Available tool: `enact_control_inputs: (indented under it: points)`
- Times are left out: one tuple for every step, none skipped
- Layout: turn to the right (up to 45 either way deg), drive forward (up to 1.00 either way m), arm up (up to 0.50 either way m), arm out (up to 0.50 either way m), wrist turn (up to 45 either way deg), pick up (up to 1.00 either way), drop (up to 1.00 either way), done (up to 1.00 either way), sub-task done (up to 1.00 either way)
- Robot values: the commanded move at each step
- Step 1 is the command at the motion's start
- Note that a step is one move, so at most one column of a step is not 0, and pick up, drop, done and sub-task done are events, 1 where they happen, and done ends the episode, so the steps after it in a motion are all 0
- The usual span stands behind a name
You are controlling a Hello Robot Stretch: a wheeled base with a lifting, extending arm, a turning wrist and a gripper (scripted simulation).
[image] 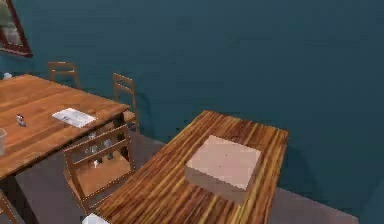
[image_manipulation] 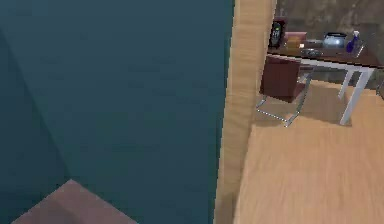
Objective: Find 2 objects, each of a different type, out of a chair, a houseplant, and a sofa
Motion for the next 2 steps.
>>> enact_control_inputs:
  points:
    - [-45.0, 0.00, 0.00, 0.00, 0.0, 0.00, 0.00, 0.00, 0.00]
    - [-45.0, 0.00, 0.00, 0.00, 0.0, 0.00, 0.00, 0.00, 0.00]
